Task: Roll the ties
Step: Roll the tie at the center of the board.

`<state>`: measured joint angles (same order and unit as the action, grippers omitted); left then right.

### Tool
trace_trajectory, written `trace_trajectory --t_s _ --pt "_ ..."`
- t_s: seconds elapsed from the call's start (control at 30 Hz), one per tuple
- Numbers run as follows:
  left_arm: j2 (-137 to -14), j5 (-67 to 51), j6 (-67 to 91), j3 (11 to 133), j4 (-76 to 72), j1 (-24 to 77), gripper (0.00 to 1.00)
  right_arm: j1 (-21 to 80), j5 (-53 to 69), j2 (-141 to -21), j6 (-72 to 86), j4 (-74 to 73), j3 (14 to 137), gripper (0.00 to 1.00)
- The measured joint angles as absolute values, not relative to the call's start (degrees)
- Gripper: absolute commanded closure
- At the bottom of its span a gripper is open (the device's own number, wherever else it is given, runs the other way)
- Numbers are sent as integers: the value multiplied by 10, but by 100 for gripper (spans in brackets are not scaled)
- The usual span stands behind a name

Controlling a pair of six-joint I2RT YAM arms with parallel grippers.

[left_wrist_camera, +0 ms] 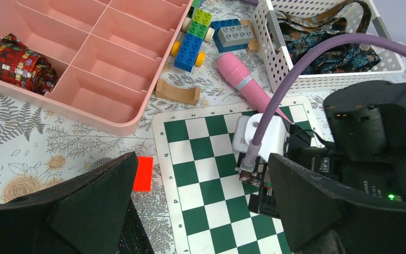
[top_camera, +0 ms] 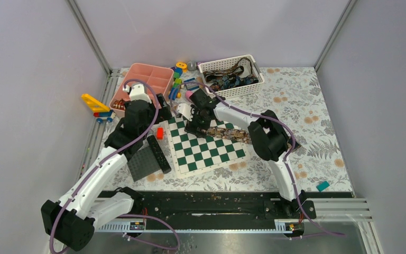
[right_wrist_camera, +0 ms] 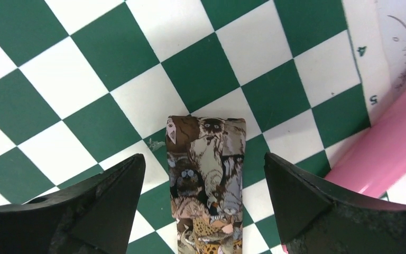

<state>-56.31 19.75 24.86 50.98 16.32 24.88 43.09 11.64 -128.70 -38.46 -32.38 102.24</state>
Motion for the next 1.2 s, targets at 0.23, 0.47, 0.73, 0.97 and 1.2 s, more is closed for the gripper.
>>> trace_trajectory --t_s 0.23,0.47,0.73,0.97,1.2 --pt "-543 197 249 510 171 249 1 431 128 -1226 -316 -277 1005 9" --pt "-538 192 258 510 169 248 1 407 130 -1128 -80 -211 976 22" --pt "-594 149 290 510 139 248 2 367 86 -1032 203 -210 888 61" --pt "-660 106 324 485 64 248 4 371 96 -1022 372 -187 790 66" --pt "-737 62 342 447 -5 248 8 371 113 -1056 435 -161 777 67"
